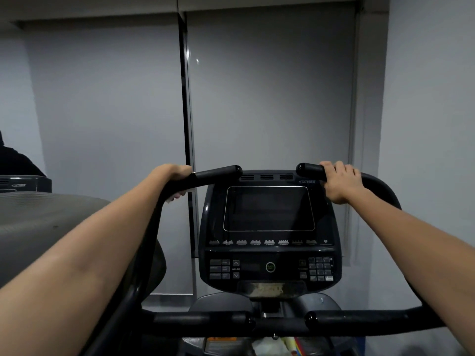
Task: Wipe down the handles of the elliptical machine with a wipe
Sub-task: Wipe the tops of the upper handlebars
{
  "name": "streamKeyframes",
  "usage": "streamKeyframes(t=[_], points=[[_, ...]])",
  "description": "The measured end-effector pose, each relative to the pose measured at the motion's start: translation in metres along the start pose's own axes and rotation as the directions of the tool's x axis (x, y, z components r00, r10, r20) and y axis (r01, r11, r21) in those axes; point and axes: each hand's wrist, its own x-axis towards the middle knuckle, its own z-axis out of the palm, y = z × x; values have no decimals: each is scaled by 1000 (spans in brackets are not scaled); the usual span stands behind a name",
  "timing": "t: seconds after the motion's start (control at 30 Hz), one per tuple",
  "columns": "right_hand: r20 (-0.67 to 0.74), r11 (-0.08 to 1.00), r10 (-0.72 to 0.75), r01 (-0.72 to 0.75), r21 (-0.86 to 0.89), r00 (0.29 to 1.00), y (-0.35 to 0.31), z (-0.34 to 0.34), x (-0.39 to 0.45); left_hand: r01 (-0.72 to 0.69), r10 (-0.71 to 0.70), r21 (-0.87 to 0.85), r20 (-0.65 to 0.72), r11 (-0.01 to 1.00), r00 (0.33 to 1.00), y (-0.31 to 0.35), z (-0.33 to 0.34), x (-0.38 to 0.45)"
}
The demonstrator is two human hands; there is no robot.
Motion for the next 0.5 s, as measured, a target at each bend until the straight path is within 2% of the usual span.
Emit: streamKeyframes(t=[0.07,0.13,0.2,0.23,0.3,0.37,0.4,0.43,0.5], points=[[7,1000,5,-5,-2,1000,1,1,1,18,-20,121,18,992,1000,20,7,-2],[13,1000,12,-12,1,1000,1,2,2,-48,49,156,-3,987,999,43,20,0],[12,1000,14,-14,-3,1000,1,2,3,-142,182,256,-141,956,973,60,38,7],[12,1000,14,-14,-1,1000,0,2,4,-168,271,353,-267,921,925,65,49,10],[8,1000,13,-13,5,1000,1,2,3,-214,494,538,-453,815,742,64,68,15],[2,1000,6,-6,9,1000,1,2,2,-301,695,654,-500,694,517,48,84,16],[-1,1000,2,-2,14,1000,1,2,2,-335,755,689,-494,643,431,35,87,17],[-6,1000,-3,3,17,1000,2,2,1,-354,800,724,-476,592,366,21,88,18],[-11,1000,-12,12,17,1000,3,3,1,-341,867,801,-414,491,276,-6,85,21]])
